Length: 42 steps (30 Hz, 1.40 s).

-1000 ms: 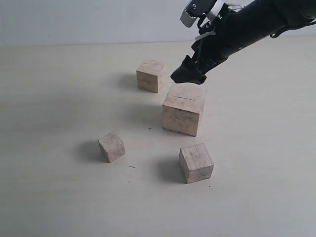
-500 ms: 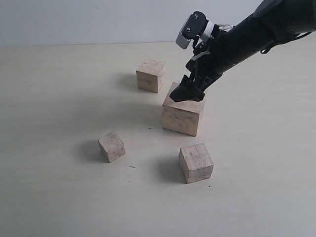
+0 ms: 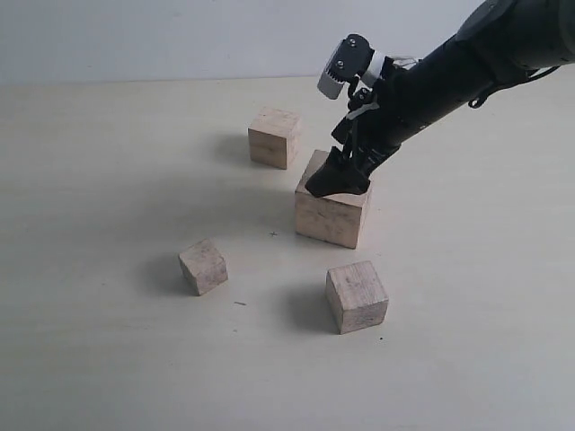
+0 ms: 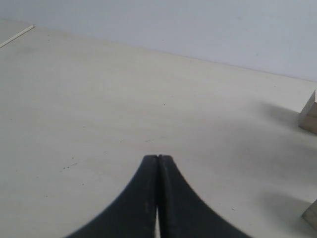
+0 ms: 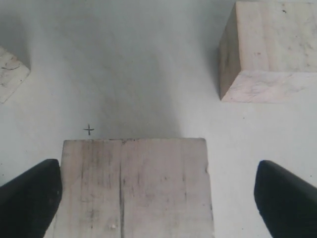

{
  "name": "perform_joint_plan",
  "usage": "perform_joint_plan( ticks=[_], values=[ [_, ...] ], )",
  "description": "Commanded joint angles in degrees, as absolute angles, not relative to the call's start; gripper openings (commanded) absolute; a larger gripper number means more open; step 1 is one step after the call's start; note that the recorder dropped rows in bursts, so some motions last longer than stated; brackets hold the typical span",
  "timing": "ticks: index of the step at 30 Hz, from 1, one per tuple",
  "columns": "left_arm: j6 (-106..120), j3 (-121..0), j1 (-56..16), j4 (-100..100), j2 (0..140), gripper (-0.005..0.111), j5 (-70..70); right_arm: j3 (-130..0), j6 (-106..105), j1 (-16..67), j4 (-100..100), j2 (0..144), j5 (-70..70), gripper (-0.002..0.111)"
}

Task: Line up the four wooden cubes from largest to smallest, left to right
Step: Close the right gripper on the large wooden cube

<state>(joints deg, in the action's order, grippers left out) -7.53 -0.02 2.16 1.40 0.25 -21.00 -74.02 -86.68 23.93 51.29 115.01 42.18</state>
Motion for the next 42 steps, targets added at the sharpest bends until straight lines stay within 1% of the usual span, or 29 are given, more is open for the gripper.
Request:
perform_joint_plan(
  ticks=[1, 9, 15, 42],
  values=[
    [-7.65, 0.00, 1.79, 1.28, 0.00, 0.000, -20.76, -74.20, -86.74, 23.96, 50.49, 115.64, 43.34, 0.105],
    [-7.65, 0.00, 1.79, 1.28, 0.00, 0.000, -20.76, -74.20, -84.18, 23.96, 49.91, 114.74, 44.97, 0.105],
    [-7.65, 0.00, 1.79, 1.28, 0.00, 0.000, -20.76, -74.20, -77.91, 23.96, 42.74, 114.73, 45.27, 0.105],
    [-7.65, 0.00, 1.79, 1.28, 0.00, 0.000, -20.76, -74.07, -76.10, 23.96, 41.42, 116.68, 43.41, 0.105]
  ],
)
